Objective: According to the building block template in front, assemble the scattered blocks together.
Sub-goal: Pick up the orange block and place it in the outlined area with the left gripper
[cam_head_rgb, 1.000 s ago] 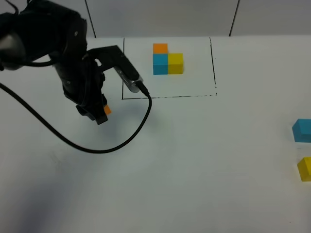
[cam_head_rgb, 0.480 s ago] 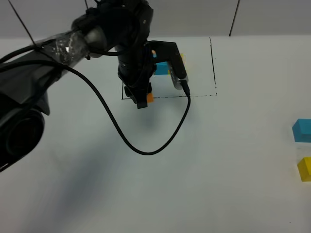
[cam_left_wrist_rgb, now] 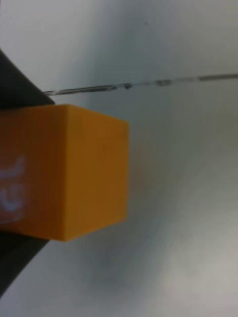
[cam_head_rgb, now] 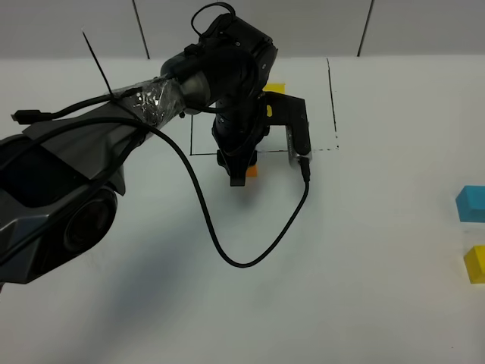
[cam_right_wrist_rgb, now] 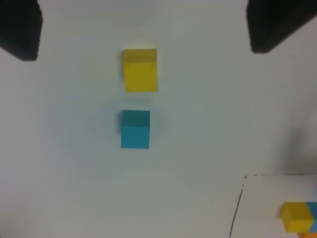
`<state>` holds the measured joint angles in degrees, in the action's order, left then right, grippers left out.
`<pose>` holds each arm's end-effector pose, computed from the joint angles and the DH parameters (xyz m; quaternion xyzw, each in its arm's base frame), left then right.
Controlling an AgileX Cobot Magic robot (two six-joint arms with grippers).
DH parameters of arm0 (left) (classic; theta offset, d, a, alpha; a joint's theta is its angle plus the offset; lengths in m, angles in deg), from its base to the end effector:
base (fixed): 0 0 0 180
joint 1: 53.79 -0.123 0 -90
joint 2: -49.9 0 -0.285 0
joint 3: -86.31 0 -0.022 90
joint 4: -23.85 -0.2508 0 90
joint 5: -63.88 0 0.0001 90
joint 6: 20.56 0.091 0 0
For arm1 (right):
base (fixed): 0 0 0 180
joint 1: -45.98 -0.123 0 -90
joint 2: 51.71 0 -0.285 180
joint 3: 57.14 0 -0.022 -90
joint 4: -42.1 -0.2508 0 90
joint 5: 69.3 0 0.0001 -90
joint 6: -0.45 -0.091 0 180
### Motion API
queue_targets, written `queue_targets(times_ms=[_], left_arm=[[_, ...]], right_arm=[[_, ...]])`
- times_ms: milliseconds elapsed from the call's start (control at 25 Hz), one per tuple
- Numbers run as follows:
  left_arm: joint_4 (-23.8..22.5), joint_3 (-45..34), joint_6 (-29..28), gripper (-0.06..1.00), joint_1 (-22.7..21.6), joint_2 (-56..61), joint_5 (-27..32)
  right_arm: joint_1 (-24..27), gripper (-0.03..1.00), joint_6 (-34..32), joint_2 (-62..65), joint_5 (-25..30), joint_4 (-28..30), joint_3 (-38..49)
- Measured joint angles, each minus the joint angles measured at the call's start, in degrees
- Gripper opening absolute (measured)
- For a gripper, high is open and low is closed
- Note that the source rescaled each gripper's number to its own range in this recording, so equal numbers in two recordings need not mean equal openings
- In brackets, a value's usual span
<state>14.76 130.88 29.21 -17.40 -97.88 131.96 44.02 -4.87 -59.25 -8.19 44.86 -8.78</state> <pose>0.4138 -0.2884 0.1501 0.6964 0.7097 0.0839 0.0664 -0.0061 -0.0040 0.2779 0.0261 0.8520 0.0091 0.5227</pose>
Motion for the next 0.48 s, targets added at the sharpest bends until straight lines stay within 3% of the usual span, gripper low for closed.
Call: queue_targets(times_ms=[480], left_arm=[[0.93, 0.01, 1.18, 0.0, 0.0, -0.52, 0.0]], right_arm=[[0.0, 0.7, 0.0, 0.0, 0.0, 0.0, 0.0]])
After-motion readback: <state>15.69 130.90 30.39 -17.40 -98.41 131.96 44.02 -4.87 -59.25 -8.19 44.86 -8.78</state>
